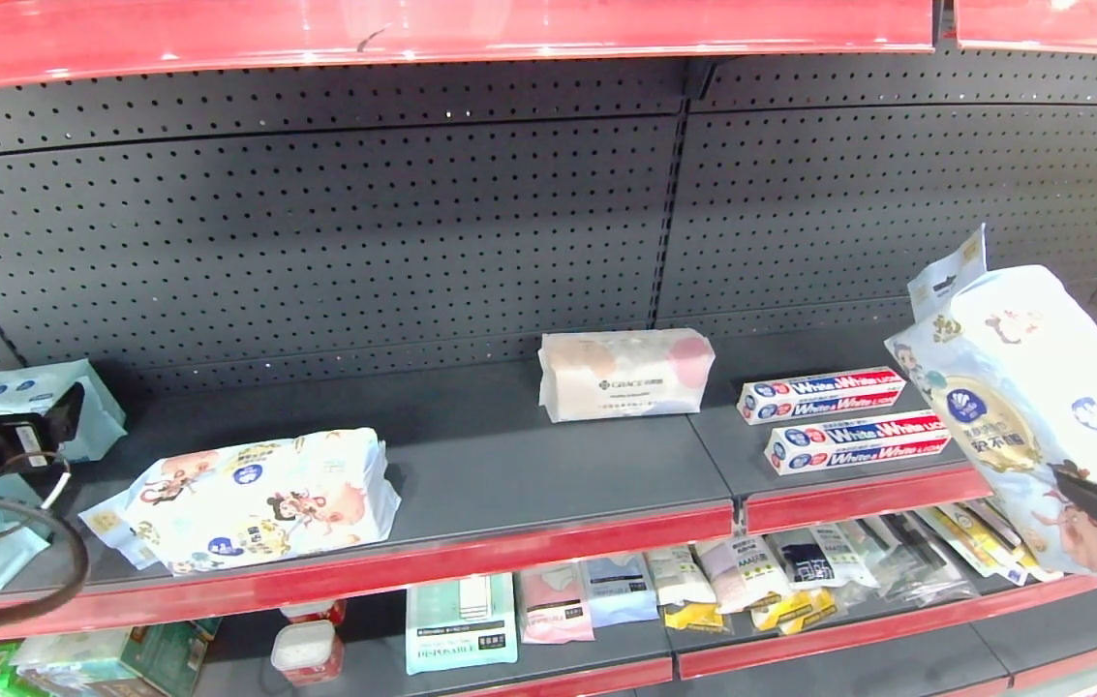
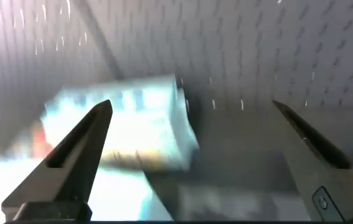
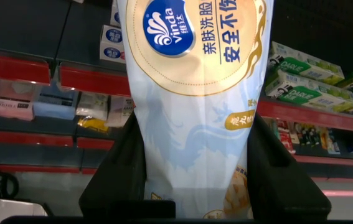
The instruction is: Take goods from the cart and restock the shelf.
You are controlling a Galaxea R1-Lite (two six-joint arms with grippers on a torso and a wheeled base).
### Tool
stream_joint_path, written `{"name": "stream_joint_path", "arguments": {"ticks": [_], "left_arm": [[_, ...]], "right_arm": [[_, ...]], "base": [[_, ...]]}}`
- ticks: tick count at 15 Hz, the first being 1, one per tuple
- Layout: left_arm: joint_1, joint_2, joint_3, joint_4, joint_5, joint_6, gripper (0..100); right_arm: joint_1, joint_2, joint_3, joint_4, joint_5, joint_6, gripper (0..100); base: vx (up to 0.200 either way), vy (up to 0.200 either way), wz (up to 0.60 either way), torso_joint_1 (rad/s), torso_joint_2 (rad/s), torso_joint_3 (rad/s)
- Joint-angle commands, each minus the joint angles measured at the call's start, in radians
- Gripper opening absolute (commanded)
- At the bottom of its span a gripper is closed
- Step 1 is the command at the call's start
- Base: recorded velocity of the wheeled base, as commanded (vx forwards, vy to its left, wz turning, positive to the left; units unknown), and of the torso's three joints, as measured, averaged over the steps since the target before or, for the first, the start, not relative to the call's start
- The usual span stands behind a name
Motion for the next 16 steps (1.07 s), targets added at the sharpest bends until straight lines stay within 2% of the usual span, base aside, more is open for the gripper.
{"name": "stream_joint_path", "arguments": {"ticks": [1,3,6,7,8,9,10,11,12,13,14,15,16], "left_arm": [[-0.035,-0.023,0.072,-0.009,0.046,-0.028,100],[-0.058,-0.106,0.141,-0.003,0.046,-0.087,100],[-0.17,-0.336,0.271,0.091,-0.003,-0.144,100],[-0.195,-0.396,0.296,0.129,-0.021,-0.147,100],[-0.222,-0.532,0.319,0.232,-0.089,-0.147,100],[-0.222,-0.6,0.316,0.296,-0.124,-0.145,100],[-0.222,-0.749,0.278,0.474,-0.165,-0.137,100],[-0.224,-0.845,0.201,0.652,-0.167,-0.137,100],[-0.224,-0.905,0.144,0.784,-0.171,-0.137,100],[-0.233,-1.057,0.003,1.151,-0.185,-0.137,100],[-0.251,-1.149,-0.054,1.362,-0.207,-0.137,100],[-0.268,-1.221,-0.063,1.464,-0.222,-0.136,100],[-0.281,-1.284,-0.022,1.473,-0.224,-0.127,100]], "right_arm": [[0.002,0.002,-0.003,0.0,0.001,-0.001,0],[0.004,0.001,0.002,0.0,0.005,0.001,0],[0.007,-0.002,-0.001,0.0,0.02,0.001,0],[0.007,-0.002,-0.003,0.0,0.027,0.001,0],[0.007,-0.011,-0.003,0.0,0.042,-0.001,0],[0.007,-0.019,0.0,0.0,0.051,-0.002,0],[0.007,-0.038,0.006,0.0,0.063,-0.009,0],[0.007,-0.045,0.006,0.0,0.066,-0.009,0],[0.007,-0.051,0.008,0.0,0.068,-0.009,0],[0.007,-0.062,0.008,0.0,0.08,-0.009,0],[0.007,-0.073,0.009,0.001,0.089,-0.009,0],[0.007,-0.074,0.012,0.001,0.093,-0.009,0],[0.007,-0.08,0.019,0.001,0.094,-0.007,0]], "base": [[0.0,0.0,0.0,0.0,0.0,0.0],[0.0,0.0,0.0,0.0,0.0,0.0],[0.0,0.0,0.0,0.0,0.0,0.0],[0.0,0.0,0.0,0.0,0.0,0.0],[0.0,0.0,0.0,0.0,0.0,0.0],[0.0,0.0,0.0,0.0,0.0,0.0],[0.0,0.0,0.0,0.0,0.0,0.0],[0.0,0.0,0.0,0.0,0.0,0.0],[0.0,0.0,0.0,0.0,0.0,0.0],[0.0,0.0,0.0,0.0,0.0,0.0],[0.0,0.0,0.0,0.0,0.0,0.0],[0.0,0.0,0.0,0.0,0.0,0.0],[0.0,0.0,0.0,0.0,0.0,0.0]]}}
